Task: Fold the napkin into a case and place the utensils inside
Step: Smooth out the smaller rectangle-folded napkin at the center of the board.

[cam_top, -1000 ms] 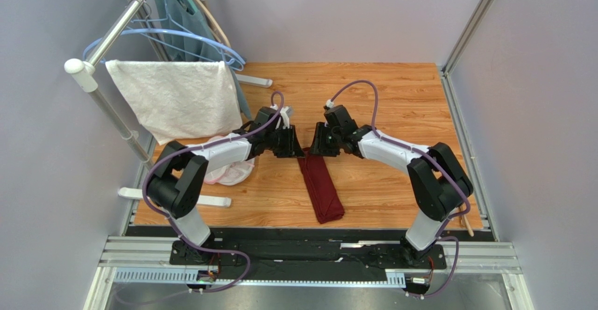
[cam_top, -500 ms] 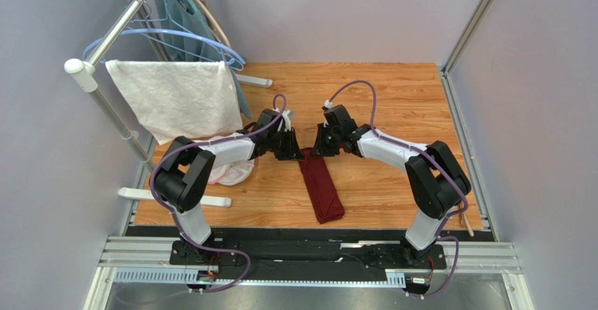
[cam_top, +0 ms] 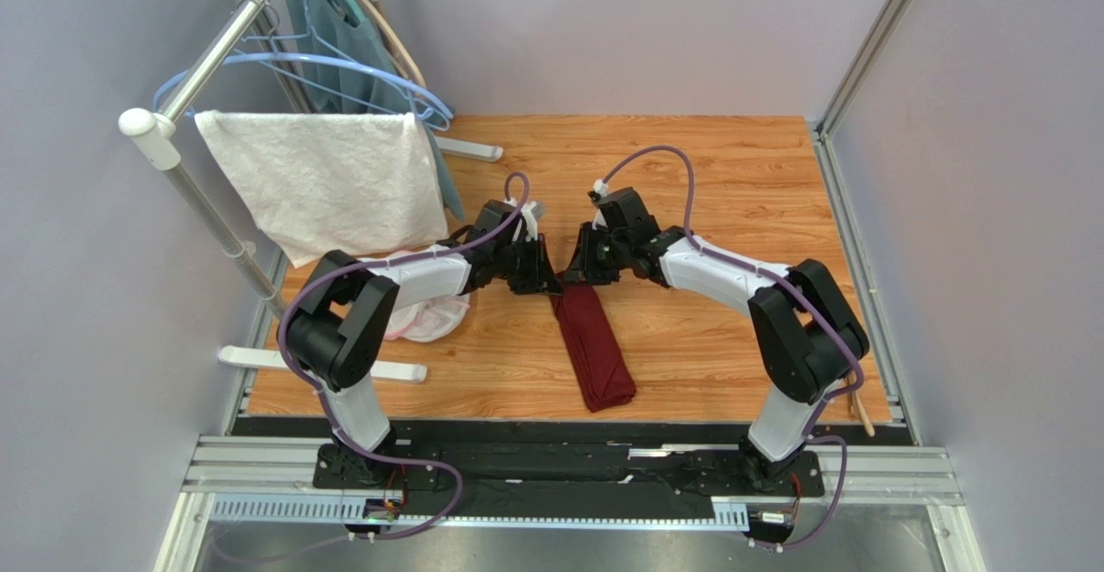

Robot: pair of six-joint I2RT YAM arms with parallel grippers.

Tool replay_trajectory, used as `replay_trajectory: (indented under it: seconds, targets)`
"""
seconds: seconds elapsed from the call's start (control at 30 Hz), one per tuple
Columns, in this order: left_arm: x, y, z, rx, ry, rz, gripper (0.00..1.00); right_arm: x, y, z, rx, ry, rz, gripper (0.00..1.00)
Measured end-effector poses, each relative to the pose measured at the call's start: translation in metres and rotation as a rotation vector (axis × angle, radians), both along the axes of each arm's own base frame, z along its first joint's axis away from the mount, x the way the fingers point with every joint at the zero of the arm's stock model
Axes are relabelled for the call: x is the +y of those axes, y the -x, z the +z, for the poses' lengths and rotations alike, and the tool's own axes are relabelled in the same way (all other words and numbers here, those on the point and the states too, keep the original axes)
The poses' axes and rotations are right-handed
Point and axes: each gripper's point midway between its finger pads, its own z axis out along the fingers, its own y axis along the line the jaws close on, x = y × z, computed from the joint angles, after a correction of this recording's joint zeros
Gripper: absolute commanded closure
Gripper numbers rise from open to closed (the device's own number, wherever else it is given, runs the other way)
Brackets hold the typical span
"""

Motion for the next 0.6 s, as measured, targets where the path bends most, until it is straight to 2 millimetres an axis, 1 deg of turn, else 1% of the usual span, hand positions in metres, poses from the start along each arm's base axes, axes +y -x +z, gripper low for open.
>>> replay_trajectory:
  seconds: [0.03, 0.1, 0.13, 0.23, 0.33, 0.5, 0.6]
  targets:
    - [0.000, 0.000, 0.000, 0.000, 0.000, 0.000, 0.90, 0.001, 0.000, 0.000, 0.001, -0.004, 0.003, 0.80]
    - [0.000, 0.000, 0.000, 0.000, 0.000, 0.000, 0.85, 0.001, 0.000, -0.001, 0.006, -0.008, 0.005, 0.77]
    - [0.000, 0.000, 0.000, -0.001, 0.000, 0.000, 0.80, 0.002, 0.001, -0.002, 0.010, -0.009, 0.006, 0.73]
    - [0.001, 0.000, 0.003, -0.008, 0.000, 0.004, 0.73, 0.001, 0.000, -0.002, 0.015, -0.012, 0.006, 0.69]
    - [0.007, 0.001, 0.007, -0.017, -0.002, 0.019, 0.69, 0.002, -0.002, 0.001, 0.012, -0.032, 0.014, 0.66]
    - [0.016, 0.003, 0.017, -0.039, 0.004, 0.039, 0.67, 0.005, -0.005, 0.005, -0.001, -0.057, 0.022, 0.62]
    - [0.018, 0.007, 0.024, -0.049, 0.015, 0.044, 0.70, 0.005, -0.005, 0.006, -0.005, -0.063, 0.024, 0.61]
